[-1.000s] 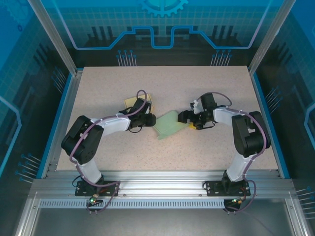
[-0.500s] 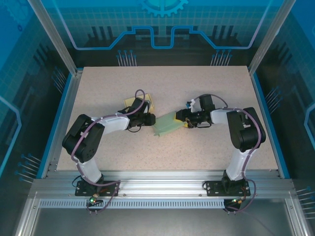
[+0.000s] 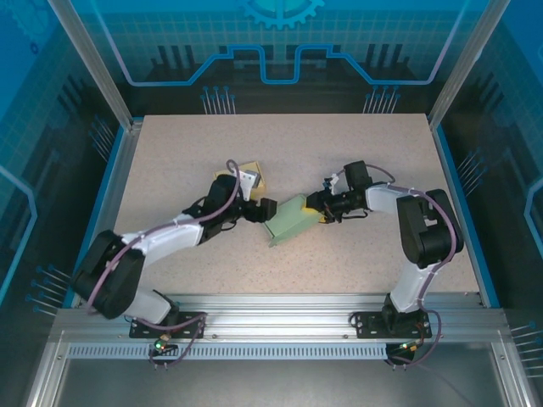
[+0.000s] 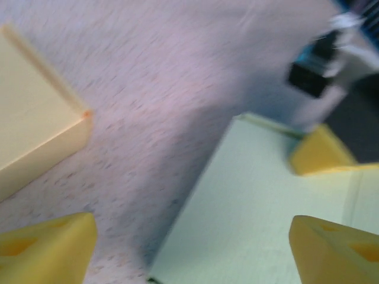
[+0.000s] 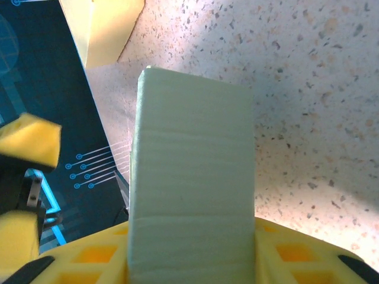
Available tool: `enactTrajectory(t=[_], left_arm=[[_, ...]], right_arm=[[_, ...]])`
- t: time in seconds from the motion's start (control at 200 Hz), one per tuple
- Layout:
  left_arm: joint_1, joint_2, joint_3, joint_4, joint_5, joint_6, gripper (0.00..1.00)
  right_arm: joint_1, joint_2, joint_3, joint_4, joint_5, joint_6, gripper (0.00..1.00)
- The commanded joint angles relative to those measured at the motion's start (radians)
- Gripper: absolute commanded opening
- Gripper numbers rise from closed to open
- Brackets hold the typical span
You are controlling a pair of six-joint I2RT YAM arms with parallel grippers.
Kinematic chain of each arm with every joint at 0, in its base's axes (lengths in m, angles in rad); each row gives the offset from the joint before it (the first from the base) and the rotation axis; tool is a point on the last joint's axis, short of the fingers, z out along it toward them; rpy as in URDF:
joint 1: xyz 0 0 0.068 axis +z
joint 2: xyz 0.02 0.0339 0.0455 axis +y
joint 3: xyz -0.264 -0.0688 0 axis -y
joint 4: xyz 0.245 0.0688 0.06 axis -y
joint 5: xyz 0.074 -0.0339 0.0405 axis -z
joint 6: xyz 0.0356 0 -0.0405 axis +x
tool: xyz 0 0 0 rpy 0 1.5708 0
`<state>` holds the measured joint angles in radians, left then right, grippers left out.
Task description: Fold the paper box
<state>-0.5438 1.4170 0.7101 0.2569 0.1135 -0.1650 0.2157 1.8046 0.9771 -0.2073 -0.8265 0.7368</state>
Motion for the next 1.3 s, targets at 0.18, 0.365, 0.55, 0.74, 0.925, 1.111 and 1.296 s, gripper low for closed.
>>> enactTrajectory(t=[0.18, 0.365, 0.55, 0.74, 0.925, 1.111, 1.296], left_arm=[[-0.31, -0.063, -0.13, 0.148, -0.094, 0.756, 0.99], [-0.389, 0.03, -0.09, 0.099, -0.317, 0.81, 0.99], [-0.4, 0.115, -0.044, 0.076, -0.44, 0.787, 0.99], [-0.401, 0.149, -0.019, 0.079, -0.546, 0.767, 0.89], [-0.399, 0.13, -0.005, 0.061, -0.544, 0.735, 0.55], [-0.369, 0.078, 0.021, -0.036, -0.453, 0.653, 0.43], [-0.24, 0.004, 0.108, -0.291, -0.067, 0.549, 0.43]], right_arm=[[0.002, -0.016, 0.078, -0.217, -0.035, -0.033, 0.4], [0.003, -0.021, 0.078, -0.245, -0.029, -0.044, 0.4], [0.002, -0.031, 0.06, -0.233, -0.028, -0.033, 0.41], [0.004, -0.042, 0.053, -0.253, -0.018, -0.046, 0.43], [0.004, -0.06, 0.046, -0.269, -0.004, -0.056, 0.48], [-0.003, -0.113, 0.061, -0.329, 0.045, -0.095, 0.63], [-0.068, -0.239, 0.067, -0.373, 0.128, -0.136, 0.74]])
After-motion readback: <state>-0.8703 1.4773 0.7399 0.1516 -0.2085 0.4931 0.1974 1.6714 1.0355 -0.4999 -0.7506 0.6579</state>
